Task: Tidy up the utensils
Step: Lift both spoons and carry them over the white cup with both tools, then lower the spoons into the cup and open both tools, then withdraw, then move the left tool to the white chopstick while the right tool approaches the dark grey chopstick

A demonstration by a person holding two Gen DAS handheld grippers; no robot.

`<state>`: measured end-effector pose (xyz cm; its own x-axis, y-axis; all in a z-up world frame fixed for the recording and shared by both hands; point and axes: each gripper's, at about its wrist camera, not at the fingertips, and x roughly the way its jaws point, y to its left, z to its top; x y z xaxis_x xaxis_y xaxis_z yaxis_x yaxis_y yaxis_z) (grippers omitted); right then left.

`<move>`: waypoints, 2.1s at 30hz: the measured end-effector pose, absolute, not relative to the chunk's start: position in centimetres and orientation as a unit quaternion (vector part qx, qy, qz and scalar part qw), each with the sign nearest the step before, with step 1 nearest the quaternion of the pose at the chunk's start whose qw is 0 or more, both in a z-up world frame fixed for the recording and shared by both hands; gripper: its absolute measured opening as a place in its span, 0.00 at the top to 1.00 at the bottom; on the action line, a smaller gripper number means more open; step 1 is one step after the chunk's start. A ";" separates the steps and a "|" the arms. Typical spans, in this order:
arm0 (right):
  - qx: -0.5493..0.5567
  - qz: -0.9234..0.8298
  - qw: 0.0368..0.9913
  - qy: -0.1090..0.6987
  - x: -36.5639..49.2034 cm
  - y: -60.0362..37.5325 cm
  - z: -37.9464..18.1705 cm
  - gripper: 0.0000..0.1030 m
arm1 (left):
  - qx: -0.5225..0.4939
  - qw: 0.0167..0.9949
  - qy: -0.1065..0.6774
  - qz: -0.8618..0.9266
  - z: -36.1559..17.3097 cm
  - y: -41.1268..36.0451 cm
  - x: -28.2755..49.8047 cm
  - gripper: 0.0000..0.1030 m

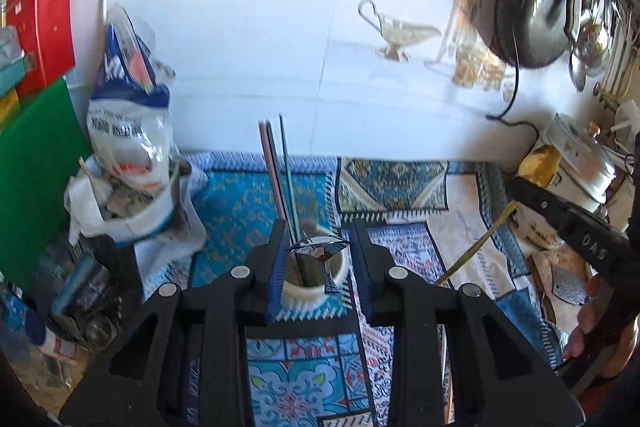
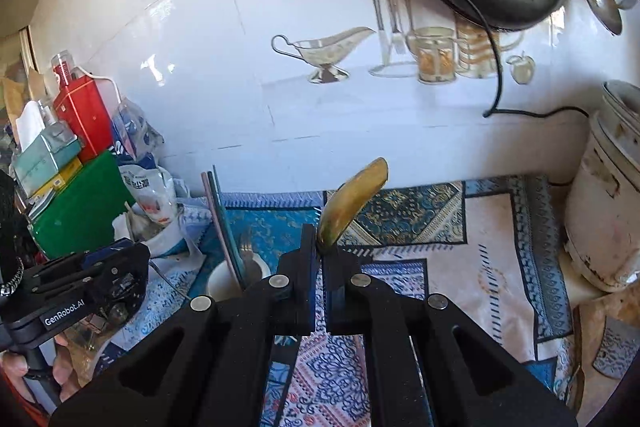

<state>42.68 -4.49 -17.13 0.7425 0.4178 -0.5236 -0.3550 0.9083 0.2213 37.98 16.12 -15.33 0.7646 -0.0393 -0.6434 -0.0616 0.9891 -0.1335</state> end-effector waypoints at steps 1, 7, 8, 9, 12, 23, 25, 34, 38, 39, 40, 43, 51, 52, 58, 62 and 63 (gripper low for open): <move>0.051 0.213 0.932 0.288 43.0 -3.6 -16.8 0.97 | -0.071 0.939 0.337 0.008 -14.8 16.6 38.1 0.71; 0.041 0.236 0.930 0.279 44.9 0.6 -16.1 0.97 | -0.061 0.942 0.329 0.015 -14.4 19.0 40.2 0.71; 0.039 0.237 0.929 0.280 45.2 1.2 -16.2 0.97 | -0.061 0.941 0.332 0.013 -14.6 19.2 40.5 0.71; 0.037 0.239 0.928 0.283 45.6 2.0 -16.5 0.97 | -0.063 0.940 0.336 0.010 -15.0 19.6 40.9 0.71; 0.029 0.242 0.922 0.301 46.9 4.1 -18.0 0.97 | -0.069 0.934 0.352 0.000 -16.7 20.3 42.1 0.71; 0.000 0.232 0.891 0.389 48.6 7.8 -25.3 0.97 | -0.072 0.905 0.417 -0.047 -23.4 20.3 45.0 0.71; 0.001 0.234 0.887 0.399 48.7 8.0 -26.0 0.97 | -0.070 0.900 0.427 -0.050 -24.2 20.2 45.2 0.71; 0.020 0.251 0.868 0.427 48.8 8.0 -25.9 0.95 | -0.083 0.888 0.449 -0.043 -24.4 20.9 45.4 0.71; 0.034 0.262 0.868 0.422 47.9 6.9 -24.4 0.78 | -0.075 0.898 0.433 -0.033 -22.8 20.7 44.4 0.71; 0.034 0.262 0.871 0.413 47.5 6.4 -23.8 0.75 | -0.072 0.901 0.427 -0.030 -22.2 20.6 44.2 0.71; 0.034 0.262 0.875 0.407 47.1 6.1 -23.3 0.74 | -0.068 0.903 0.422 -0.029 -21.6 20.3 44.1 0.71; 0.028 0.260 0.884 0.388 45.8 4.4 -21.7 0.73 | -0.062 0.912 0.405 -0.023 -19.7 19.7 43.3 0.71; 0.020 0.229 0.910 0.345 42.3 -1.5 -18.2 0.70 | -0.048 0.925 0.376 -0.029 -16.2 16.1 40.6 0.68; 0.021 0.226 0.911 0.344 42.0 -2.2 -18.1 0.69 | -0.047 0.925 0.377 -0.031 -16.1 15.5 40.4 0.67; 0.020 0.185 0.917 0.353 40.1 -7.3 -18.6 0.68 | -0.038 0.915 0.399 -0.055 -17.4 10.7 39.2 0.67; 0.009 0.154 0.917 0.369 39.0 -10.1 -20.2 0.68 | -0.026 0.903 0.423 -0.072 -19.3 7.2 38.9 0.67; 0.009 0.150 0.915 0.374 38.7 -10.8 -20.6 0.68 | -0.025 0.899 0.430 -0.077 -20.0 6.4 38.9 0.67</move>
